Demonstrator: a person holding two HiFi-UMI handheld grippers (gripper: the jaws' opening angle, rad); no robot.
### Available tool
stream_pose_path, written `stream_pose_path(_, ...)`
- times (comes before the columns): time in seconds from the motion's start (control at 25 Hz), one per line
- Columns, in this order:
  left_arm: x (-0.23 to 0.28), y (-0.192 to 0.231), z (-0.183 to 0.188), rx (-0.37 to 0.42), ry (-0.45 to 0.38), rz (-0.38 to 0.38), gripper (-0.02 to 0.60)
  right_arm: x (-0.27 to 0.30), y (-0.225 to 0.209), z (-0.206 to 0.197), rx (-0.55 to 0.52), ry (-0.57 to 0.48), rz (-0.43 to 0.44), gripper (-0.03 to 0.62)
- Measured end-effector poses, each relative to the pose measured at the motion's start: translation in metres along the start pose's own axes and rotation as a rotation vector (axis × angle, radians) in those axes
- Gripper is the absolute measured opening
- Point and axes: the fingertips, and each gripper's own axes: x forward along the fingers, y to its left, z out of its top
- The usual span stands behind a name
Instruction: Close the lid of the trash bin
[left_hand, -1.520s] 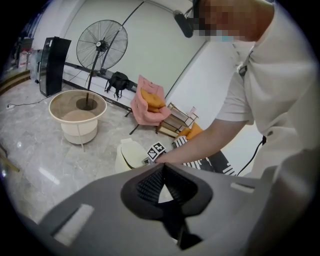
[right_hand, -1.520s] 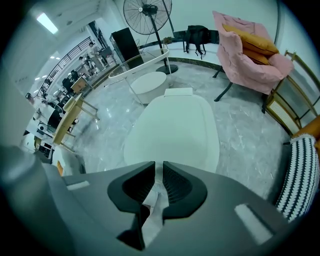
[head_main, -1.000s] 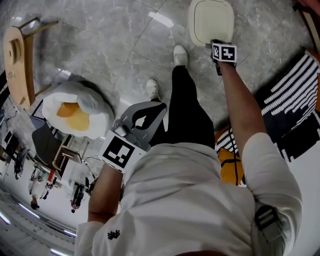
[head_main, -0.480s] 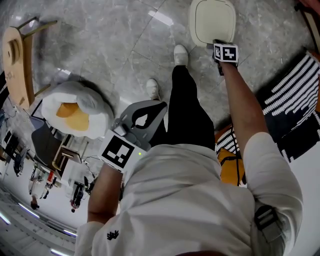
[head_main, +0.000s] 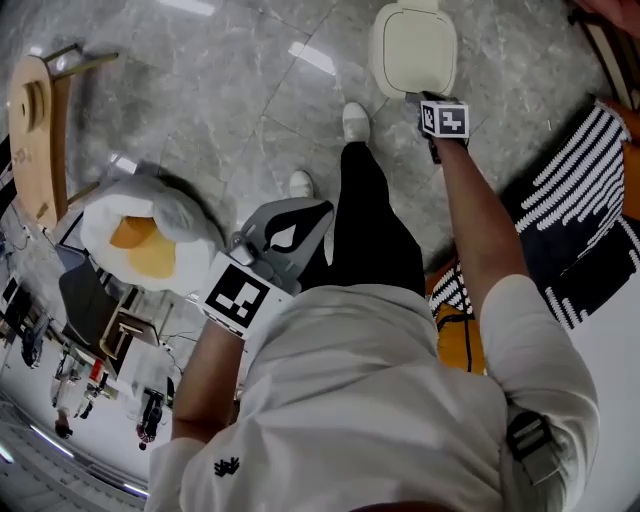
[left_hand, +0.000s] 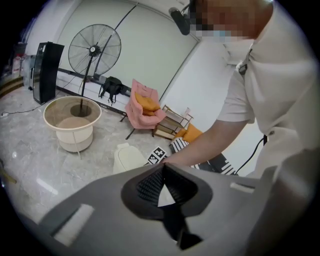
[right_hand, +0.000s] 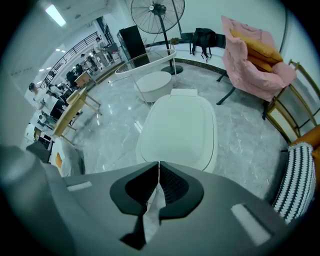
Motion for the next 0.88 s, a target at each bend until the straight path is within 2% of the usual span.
stream_pose_path(0.2, -0.030, -0.020, 0.001, 0.034, -0.043, -0.030, 0.057, -0.054, 0.026, -0.011, 0.014, -0.067, -0.004, 0.005)
stream_pose_path(0.56, -0.084, -0.062, -0.004, 0.198, -0.132, -0.088, 0.057, -0.163, 0.099, -0.028, -0.030, -0.226, 0.040, 0.000)
stream_pose_path(0.88, -0.125, -0.113, -0.021, 0.348, -0.107, -0.149, 0.057, -0.273, 0.185, -0.043, -0.065, -0.401, 0.117, 0.000)
